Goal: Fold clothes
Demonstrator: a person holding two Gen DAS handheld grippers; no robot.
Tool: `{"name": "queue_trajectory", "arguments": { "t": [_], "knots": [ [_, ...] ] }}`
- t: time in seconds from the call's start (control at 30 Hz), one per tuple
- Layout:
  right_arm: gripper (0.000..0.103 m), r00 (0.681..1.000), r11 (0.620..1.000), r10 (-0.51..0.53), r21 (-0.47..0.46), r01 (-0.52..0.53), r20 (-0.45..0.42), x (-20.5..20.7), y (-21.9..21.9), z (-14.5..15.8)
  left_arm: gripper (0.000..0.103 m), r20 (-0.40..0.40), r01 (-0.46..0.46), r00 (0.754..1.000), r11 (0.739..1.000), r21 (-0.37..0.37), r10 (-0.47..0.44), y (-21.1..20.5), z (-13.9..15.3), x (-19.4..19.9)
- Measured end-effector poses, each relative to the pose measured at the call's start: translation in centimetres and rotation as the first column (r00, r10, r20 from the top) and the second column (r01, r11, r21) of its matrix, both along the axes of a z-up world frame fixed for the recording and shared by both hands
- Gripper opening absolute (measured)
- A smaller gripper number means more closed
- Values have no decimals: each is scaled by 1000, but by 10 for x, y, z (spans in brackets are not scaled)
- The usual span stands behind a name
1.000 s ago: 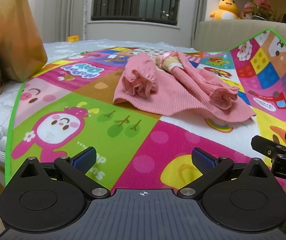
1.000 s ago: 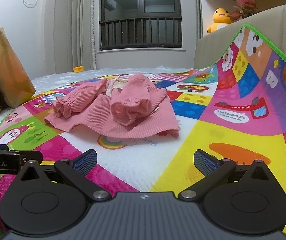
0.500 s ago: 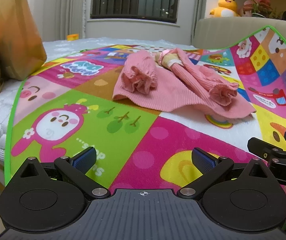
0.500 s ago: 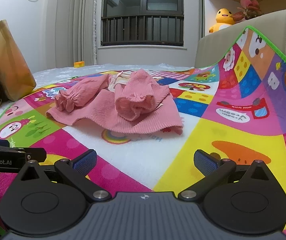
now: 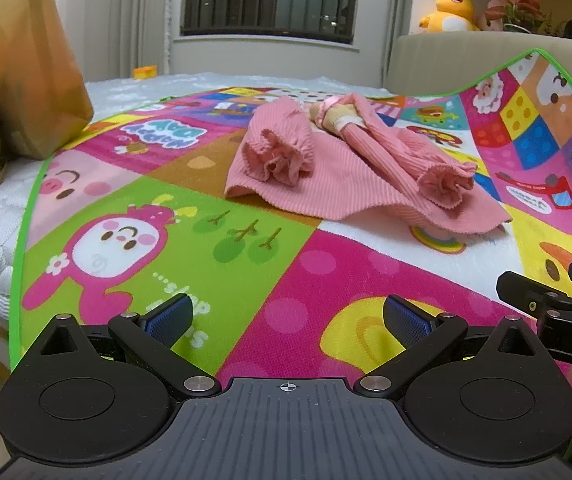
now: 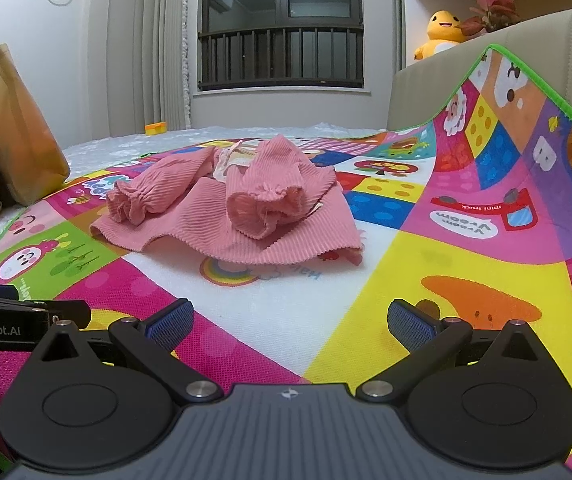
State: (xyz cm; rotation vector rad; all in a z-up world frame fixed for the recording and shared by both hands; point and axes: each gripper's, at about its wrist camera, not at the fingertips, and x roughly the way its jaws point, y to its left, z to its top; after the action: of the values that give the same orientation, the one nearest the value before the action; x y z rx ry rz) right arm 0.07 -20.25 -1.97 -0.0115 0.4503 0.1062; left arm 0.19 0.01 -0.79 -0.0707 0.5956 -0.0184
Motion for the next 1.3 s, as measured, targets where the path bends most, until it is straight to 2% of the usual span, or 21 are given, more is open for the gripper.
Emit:
{"name": "queue_trajectory", "arguments": {
  "t": [1.3],
  "knots": [
    [103, 1000, 1000, -6, 1, 6, -5, 2, 0, 1, 103, -8, 7, 1000, 1000, -2, -7, 0, -1, 0]
  ]
}}
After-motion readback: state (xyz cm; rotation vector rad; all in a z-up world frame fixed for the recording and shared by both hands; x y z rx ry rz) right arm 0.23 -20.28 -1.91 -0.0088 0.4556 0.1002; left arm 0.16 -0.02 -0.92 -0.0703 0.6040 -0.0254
